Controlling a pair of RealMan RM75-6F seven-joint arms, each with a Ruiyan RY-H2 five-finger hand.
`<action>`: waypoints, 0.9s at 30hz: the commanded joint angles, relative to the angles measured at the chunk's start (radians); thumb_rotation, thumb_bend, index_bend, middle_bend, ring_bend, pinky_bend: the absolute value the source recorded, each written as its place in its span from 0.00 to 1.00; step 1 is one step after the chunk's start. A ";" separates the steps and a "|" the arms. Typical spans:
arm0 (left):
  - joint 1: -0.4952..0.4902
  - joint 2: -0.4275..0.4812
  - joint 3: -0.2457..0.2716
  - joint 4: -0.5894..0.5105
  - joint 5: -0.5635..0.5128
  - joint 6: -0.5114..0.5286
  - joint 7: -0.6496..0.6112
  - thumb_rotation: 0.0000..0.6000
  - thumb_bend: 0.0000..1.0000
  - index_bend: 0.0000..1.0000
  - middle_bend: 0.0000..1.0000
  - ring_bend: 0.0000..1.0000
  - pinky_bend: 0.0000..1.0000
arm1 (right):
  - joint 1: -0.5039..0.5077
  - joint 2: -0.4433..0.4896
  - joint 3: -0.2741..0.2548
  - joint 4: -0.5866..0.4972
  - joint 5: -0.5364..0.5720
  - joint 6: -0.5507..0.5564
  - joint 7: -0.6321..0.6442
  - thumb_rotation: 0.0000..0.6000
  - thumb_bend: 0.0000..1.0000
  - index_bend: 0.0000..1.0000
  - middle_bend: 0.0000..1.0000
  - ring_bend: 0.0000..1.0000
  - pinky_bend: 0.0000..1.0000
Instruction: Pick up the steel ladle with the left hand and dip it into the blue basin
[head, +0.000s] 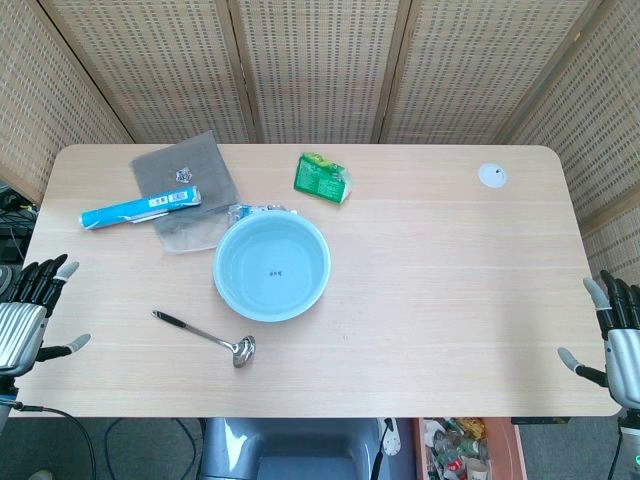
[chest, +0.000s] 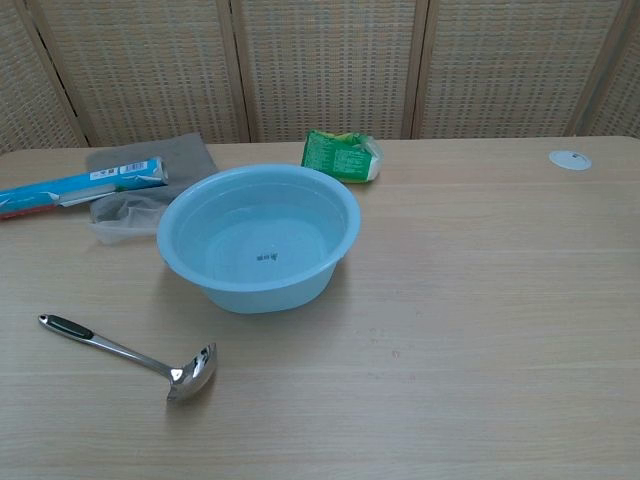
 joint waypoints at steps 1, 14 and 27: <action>0.000 0.000 -0.002 0.000 0.001 -0.003 0.006 1.00 0.13 0.00 0.00 0.00 0.00 | -0.002 0.001 -0.002 0.002 -0.001 0.001 0.003 1.00 0.00 0.00 0.00 0.00 0.00; -0.064 -0.040 -0.013 0.072 0.019 -0.109 0.025 1.00 0.13 0.00 0.65 0.51 0.38 | 0.004 0.024 0.002 -0.006 0.009 -0.020 0.092 1.00 0.00 0.00 0.00 0.00 0.00; -0.242 -0.288 0.054 0.516 0.157 -0.324 -0.101 1.00 0.13 0.17 1.00 0.97 1.00 | 0.040 0.006 0.027 0.003 0.081 -0.086 0.046 1.00 0.00 0.00 0.00 0.00 0.00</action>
